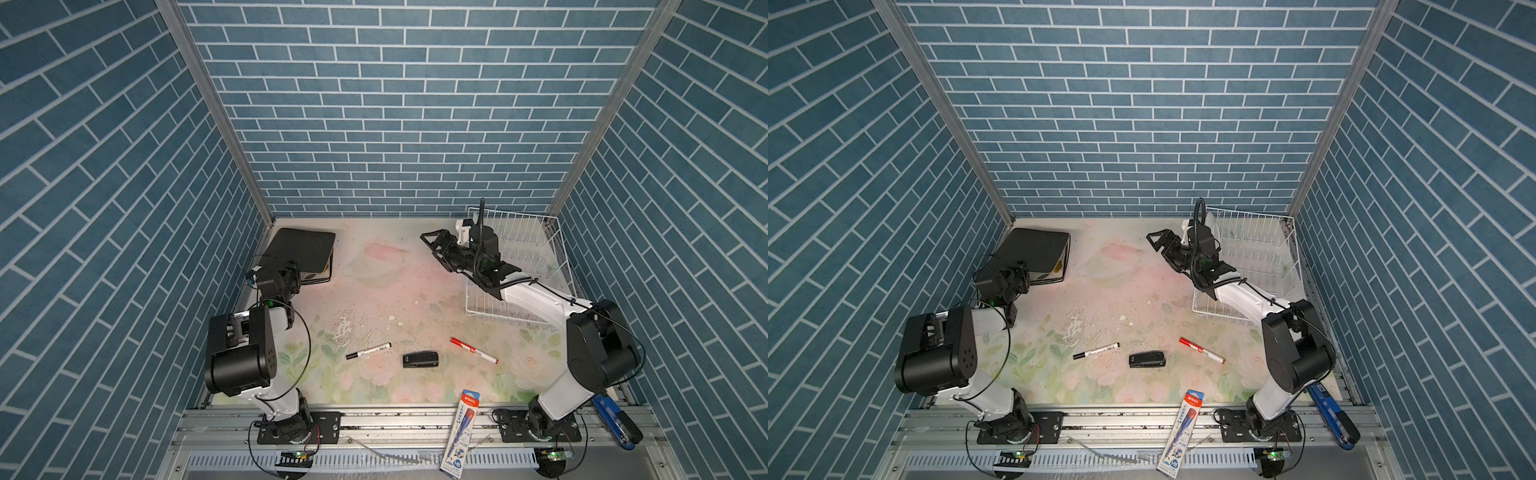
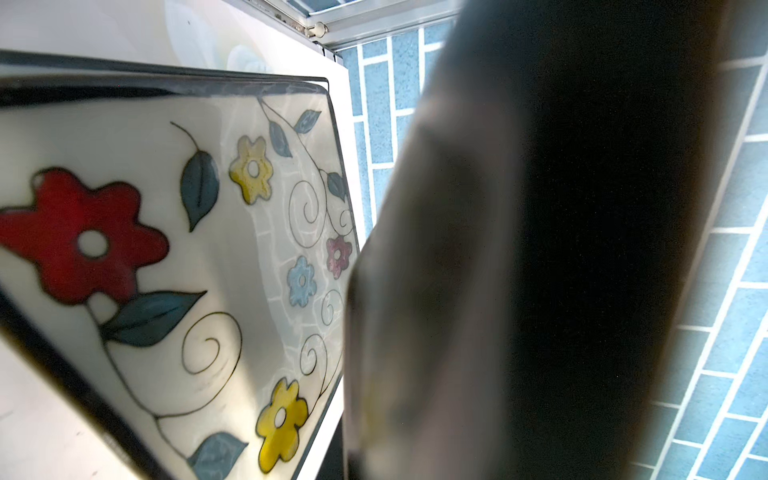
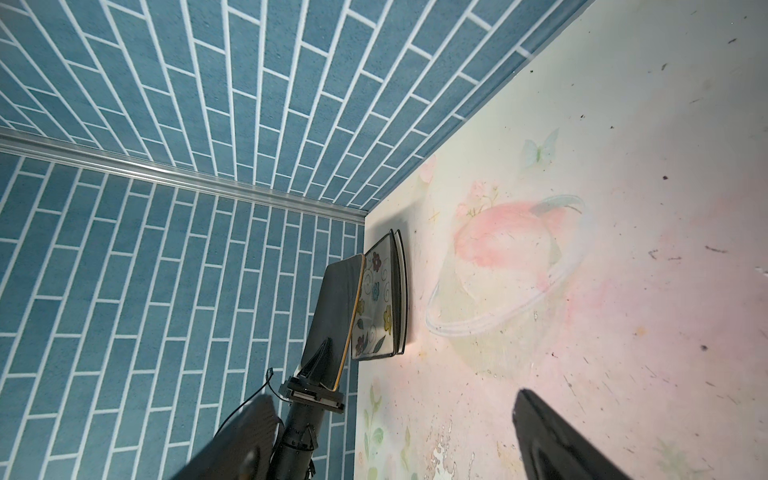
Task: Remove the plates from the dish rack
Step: 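Carry the black plate toward the floral stack with the left gripper while the right returns, then lower the black plate onto the floral plate stack with the left gripper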
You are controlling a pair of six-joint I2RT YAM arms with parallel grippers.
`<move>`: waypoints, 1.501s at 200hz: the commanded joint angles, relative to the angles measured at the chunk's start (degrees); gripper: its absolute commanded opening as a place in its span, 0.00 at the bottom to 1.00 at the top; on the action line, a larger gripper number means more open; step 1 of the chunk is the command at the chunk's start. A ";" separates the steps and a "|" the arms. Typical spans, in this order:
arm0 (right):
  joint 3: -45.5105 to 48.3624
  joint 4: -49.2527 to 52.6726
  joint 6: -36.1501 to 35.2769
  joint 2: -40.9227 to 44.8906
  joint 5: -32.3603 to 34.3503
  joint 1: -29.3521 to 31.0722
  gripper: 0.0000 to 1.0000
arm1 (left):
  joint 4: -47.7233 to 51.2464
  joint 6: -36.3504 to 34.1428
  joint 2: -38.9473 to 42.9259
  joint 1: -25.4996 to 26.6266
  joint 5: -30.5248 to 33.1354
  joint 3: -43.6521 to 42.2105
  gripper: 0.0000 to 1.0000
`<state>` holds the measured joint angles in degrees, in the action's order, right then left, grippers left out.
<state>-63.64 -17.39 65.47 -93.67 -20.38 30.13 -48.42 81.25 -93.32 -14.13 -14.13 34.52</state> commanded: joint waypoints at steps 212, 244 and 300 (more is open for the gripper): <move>-10.55 5.12 -3.87 -5.20 -1.90 1.64 0.90 | -4.22 -1.19 -3.53 -1.06 2.60 9.33 0.00; -12.36 5.60 -3.91 -6.64 -2.45 1.85 0.90 | -4.72 -0.94 -4.93 -1.07 4.05 9.34 0.00; -13.34 5.97 -3.91 -7.82 -2.44 2.34 0.90 | -6.07 0.22 -7.12 -1.06 5.50 9.77 0.00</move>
<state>-73.56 -11.46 63.99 -100.42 -21.67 31.97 -44.45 80.66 -101.21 -14.76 -9.76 40.93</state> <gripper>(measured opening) 0.899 0.173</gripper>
